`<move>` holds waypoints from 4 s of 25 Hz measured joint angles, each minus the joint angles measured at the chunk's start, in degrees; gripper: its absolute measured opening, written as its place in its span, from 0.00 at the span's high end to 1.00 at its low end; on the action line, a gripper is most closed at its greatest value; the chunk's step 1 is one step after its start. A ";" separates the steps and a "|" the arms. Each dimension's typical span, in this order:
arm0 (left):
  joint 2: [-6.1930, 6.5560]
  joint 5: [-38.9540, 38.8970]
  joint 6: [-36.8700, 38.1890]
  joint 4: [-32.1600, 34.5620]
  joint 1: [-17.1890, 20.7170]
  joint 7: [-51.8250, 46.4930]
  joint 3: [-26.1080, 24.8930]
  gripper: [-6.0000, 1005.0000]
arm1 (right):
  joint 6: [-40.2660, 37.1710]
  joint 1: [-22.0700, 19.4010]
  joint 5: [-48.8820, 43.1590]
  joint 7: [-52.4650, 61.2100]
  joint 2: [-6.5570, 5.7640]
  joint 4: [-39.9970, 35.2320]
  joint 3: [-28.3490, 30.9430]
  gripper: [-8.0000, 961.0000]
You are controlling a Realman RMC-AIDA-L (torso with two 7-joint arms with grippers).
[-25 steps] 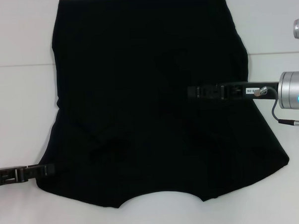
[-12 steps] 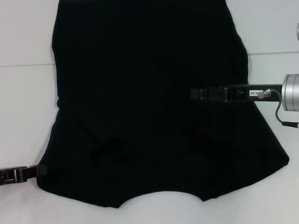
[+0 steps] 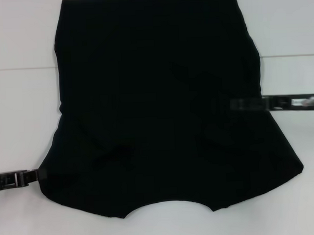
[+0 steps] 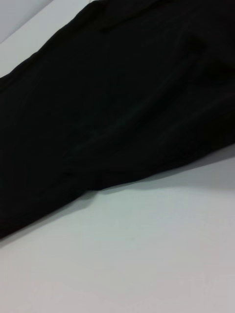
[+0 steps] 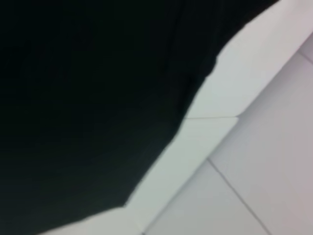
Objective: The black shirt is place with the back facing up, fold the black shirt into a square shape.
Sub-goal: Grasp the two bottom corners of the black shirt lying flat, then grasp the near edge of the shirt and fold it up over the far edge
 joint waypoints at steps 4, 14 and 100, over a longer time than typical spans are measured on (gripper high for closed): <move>0.00 -0.54 0.08 -0.15 -0.08 0.05 -0.03 0.97 | -2.87 -1.51 -3.65 4.02 -2.66 -0.41 0.03 0.24; -0.06 -1.89 0.10 -0.29 -0.09 0.00 0.06 0.97 | -6.14 -1.96 -16.24 12.41 -6.51 -0.90 0.14 0.24; -1.51 -1.51 31.57 0.81 9.26 2.44 -8.50 0.97 | -32.29 -22.70 -21.69 -9.26 -4.21 -8.80 18.30 0.94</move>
